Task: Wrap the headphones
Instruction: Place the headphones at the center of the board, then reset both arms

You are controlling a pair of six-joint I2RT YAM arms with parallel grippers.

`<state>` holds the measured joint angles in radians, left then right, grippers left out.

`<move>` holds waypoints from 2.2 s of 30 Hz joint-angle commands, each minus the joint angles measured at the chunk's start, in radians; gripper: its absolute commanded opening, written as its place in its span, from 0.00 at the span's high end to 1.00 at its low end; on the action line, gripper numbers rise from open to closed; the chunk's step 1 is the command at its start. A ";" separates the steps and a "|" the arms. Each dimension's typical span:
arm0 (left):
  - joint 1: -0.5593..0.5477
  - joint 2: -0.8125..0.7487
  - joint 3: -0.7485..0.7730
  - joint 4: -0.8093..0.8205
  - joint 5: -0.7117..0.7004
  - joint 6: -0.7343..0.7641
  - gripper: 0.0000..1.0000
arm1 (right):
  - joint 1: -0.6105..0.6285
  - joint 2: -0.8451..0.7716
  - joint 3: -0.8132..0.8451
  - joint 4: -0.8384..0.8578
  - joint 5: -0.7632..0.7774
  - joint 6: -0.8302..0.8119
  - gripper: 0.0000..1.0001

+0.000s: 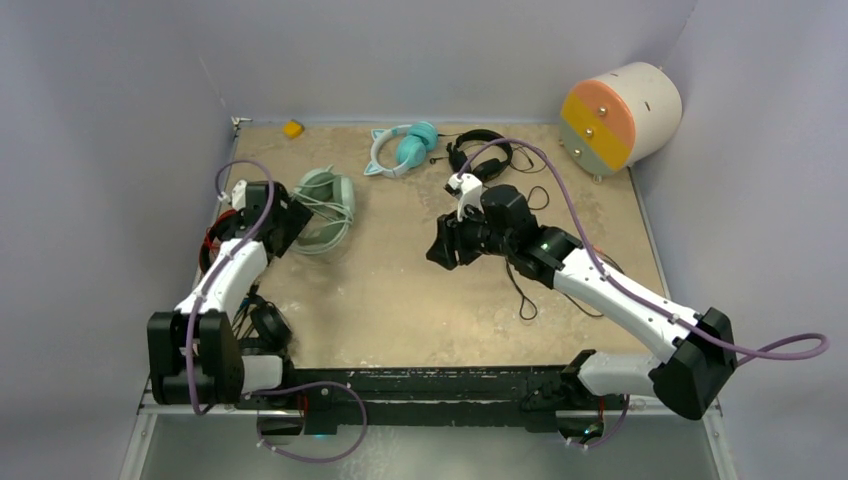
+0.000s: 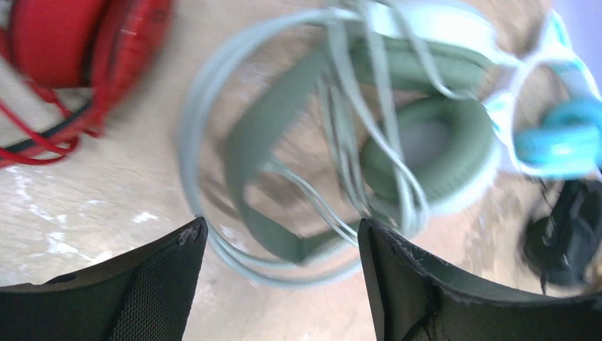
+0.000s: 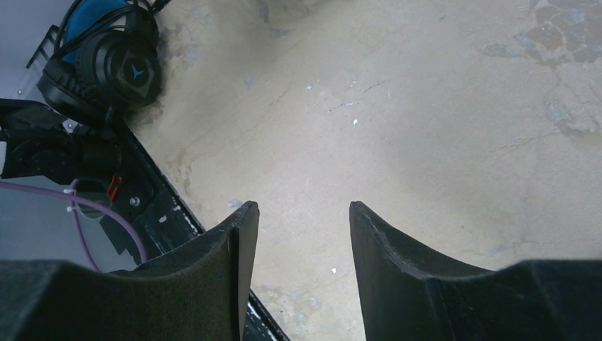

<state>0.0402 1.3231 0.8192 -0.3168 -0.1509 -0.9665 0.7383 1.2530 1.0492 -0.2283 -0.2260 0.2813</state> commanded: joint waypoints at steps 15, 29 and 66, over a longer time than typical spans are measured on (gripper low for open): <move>-0.286 -0.180 -0.192 0.501 0.306 0.581 0.28 | -0.004 -0.244 -0.279 0.273 0.223 -0.096 0.35; -0.238 -0.190 -0.390 0.852 -0.068 0.802 0.00 | -0.024 -0.337 -0.553 0.580 0.413 -0.171 0.08; -0.005 0.273 -0.531 1.498 0.108 0.868 0.00 | -0.675 0.328 -0.802 1.584 0.445 -0.341 0.01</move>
<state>0.0280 1.5917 0.2615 1.1576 -0.0574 -0.1123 0.1169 1.4967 0.2436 1.1145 0.2165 -0.0940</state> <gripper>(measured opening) 0.996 0.987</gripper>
